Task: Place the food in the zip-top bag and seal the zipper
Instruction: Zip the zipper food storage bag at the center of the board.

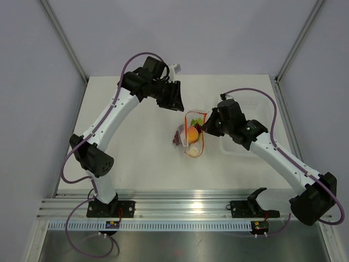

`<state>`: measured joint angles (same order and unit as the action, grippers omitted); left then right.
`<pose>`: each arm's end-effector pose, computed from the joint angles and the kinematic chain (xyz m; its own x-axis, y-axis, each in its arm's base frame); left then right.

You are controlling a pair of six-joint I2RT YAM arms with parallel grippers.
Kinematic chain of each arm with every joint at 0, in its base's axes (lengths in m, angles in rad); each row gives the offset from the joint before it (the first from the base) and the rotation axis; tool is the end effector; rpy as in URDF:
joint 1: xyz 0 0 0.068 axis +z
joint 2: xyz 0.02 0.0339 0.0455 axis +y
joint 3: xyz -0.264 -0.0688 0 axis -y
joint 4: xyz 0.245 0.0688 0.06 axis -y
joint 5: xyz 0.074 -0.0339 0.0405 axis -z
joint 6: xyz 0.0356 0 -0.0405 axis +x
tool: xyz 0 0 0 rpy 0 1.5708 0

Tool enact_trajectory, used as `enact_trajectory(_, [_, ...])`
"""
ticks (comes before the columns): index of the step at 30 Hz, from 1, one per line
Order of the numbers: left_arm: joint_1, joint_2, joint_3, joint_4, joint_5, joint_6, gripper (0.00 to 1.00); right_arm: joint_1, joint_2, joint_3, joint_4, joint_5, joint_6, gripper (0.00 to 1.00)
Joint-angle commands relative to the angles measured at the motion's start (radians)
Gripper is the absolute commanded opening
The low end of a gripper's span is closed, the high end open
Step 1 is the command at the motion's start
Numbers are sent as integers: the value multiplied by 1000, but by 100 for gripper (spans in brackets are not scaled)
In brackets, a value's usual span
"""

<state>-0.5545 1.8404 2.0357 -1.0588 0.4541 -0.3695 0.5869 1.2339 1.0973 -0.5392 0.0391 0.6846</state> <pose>0.3215 -0.2175 0.3938 -0.8610 0.1515 -0.4855 0.4338 0.7170 -0.5456 0.2248 0.1479 0.3202 -0.7374 0.2685 -0.6199 -0.0796 0.8767 0.4744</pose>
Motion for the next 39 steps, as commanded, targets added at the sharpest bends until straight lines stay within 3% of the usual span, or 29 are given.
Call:
enact_trajectory(1, [-10,-133,2,-17,-173,72,40,7,-22,49,82,-65,139,0])
enact_trajectory(6, [-79,-274,-130,32,-252,138,40,5,-22,72,88,-67,214,0])
enact_trajectory(9, [-180,-337,-247,106,-247,135,38,8,-22,78,96,-65,243,0])
enact_trajectory(15, [-268,-412,-458,289,-206,43,39,11,-24,81,110,-77,288,0])
enact_trajectory(18, [-306,-418,-514,362,-210,17,44,13,-21,85,107,-81,294,0])
enact_trajectory(19, [-314,-412,-516,376,-222,15,51,13,-17,87,108,-84,296,0])
enact_trajectory(27, [-355,-333,-522,416,-315,9,54,14,-13,88,127,-100,317,0])
enact_trajectory(39, [-367,-271,-514,447,-492,-16,39,18,-13,84,137,-119,332,0])
